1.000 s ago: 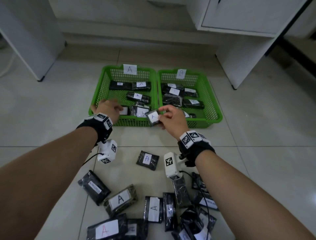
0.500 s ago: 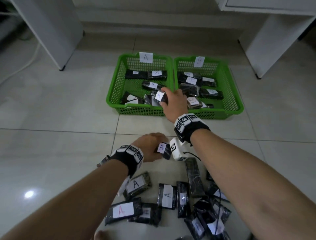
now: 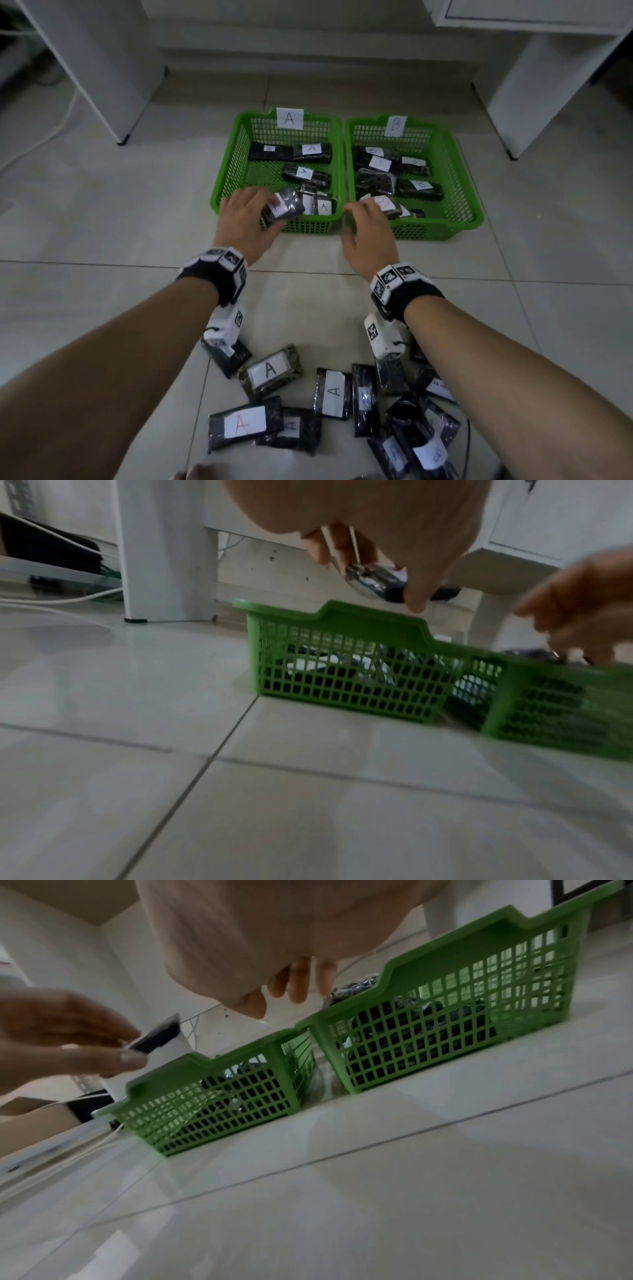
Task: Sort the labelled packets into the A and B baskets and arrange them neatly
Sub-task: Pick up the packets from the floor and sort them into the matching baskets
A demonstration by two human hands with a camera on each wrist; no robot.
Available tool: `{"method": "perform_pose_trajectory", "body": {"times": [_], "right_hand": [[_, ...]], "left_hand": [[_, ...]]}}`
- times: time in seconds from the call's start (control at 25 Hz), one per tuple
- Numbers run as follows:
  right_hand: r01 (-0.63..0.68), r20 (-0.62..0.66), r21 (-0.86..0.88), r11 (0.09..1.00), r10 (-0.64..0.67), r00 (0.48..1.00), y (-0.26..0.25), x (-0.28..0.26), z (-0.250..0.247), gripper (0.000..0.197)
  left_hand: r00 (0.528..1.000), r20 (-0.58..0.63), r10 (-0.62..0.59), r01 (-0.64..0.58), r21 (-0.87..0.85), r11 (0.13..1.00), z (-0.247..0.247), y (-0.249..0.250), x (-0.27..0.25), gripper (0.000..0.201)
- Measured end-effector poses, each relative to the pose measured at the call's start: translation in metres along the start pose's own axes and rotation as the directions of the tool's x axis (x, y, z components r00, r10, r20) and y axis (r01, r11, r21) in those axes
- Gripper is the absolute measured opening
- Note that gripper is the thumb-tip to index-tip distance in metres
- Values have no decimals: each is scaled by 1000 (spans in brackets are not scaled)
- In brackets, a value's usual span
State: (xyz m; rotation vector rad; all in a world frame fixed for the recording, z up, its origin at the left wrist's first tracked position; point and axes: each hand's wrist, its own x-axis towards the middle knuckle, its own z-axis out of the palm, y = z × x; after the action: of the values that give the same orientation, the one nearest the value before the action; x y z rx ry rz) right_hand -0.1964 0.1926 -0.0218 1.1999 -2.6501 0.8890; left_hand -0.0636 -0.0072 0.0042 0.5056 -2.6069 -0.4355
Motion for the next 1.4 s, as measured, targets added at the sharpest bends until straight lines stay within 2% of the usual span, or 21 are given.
{"method": "perform_pose_trajectory", "body": {"times": [0.12, 0.24, 0.32, 0.4, 0.48, 0.52, 0.56, 0.6, 0.68, 0.72, 0.76, 0.8, 0.88, 1.0, 1.08, 1.12, 1.2, 1.28, 1.36, 1.4], "right_hand": [[103, 197, 67, 992, -114, 974, -10, -20, 11, 22], [152, 305, 71, 986, -167, 938, -18, -33, 21, 25], [149, 369, 92, 985, -173, 913, -23, -37, 22, 24], [136, 478, 95, 986, -165, 863, -33, -40, 24, 22], [90, 619, 120, 989, -146, 771, -53, -44, 28, 25], [53, 692, 147, 988, -141, 708, -67, -47, 32, 33], [27, 760, 158, 987, -139, 635, -79, -50, 34, 42], [38, 819, 154, 987, -149, 554, -94, -55, 37, 51], [159, 900, 109, 981, -165, 404, -114, -61, 46, 60], [233, 921, 82, 969, -163, 353, -120, -64, 50, 60], [287, 929, 63, 956, -162, 334, -122, -65, 51, 57], [303, 929, 57, 951, -162, 333, -122, -65, 53, 52], [255, 915, 65, 965, -159, 372, -118, -57, 55, 40], [123, 864, 86, 989, -136, 485, -108, -42, 54, 37], [-44, 825, 130, 991, -83, 559, -98, -31, 54, 41], [-150, 820, 165, 975, -51, 570, -93, -23, 53, 42], [-381, 838, 237, 894, 10, 545, -85, -5, 47, 41], [-612, 860, 309, 728, 60, 506, -83, 11, 36, 37], [-718, 860, 390, 577, 49, 507, -83, 22, 24, 42], [-713, 848, 431, 554, 22, 530, -83, 28, 18, 45]], "left_hand": [[993, -22, -118, 118, 43, 992, 3, -6, 37, 29], [964, 118, -239, 231, 77, 970, 10, -7, 56, 32], [958, 142, -248, 241, 66, 968, 12, -13, 52, 32], [982, 50, -182, 180, 43, 983, 7, -24, 32, 24], [993, -3, -114, 114, 5, 993, -5, -37, 2, 17], [994, 36, -101, 102, -17, 995, -14, -45, -17, 17], [987, 131, -92, 96, -23, 995, -22, -51, -35, 19], [960, 267, -89, 93, -4, 996, -31, -57, -57, 24], [871, 489, -53, 44, 29, 999, -42, -66, -97, 37], [841, 540, -32, 19, 29, 999, -44, -70, -118, 44], [820, 572, -9, -18, 41, 999, -44, -74, -135, 52], [796, 605, 11, -63, 64, 996, -43, -77, -152, 62], [750, 661, 9, -138, 143, 980, -42, -82, -170, 75], [772, 635, 41, -192, 171, 966, -42, -88, -172, 59], [812, 578, 79, -207, 159, 965, -41, -91, -170, 46], [846, 530, 60, -157, 140, 978, -42, -91, -169, 42], [894, 431, -122, 73, 130, 989, -45, -92, -162, 31], [884, 335, -326, 306, 113, 945, -48, -92, -149, 23], [894, 201, -401, 407, 10, 913, -50, -89, -130, 27], [899, 145, -413, 422, -41, 906, -51, -87, -118, 28]]}}
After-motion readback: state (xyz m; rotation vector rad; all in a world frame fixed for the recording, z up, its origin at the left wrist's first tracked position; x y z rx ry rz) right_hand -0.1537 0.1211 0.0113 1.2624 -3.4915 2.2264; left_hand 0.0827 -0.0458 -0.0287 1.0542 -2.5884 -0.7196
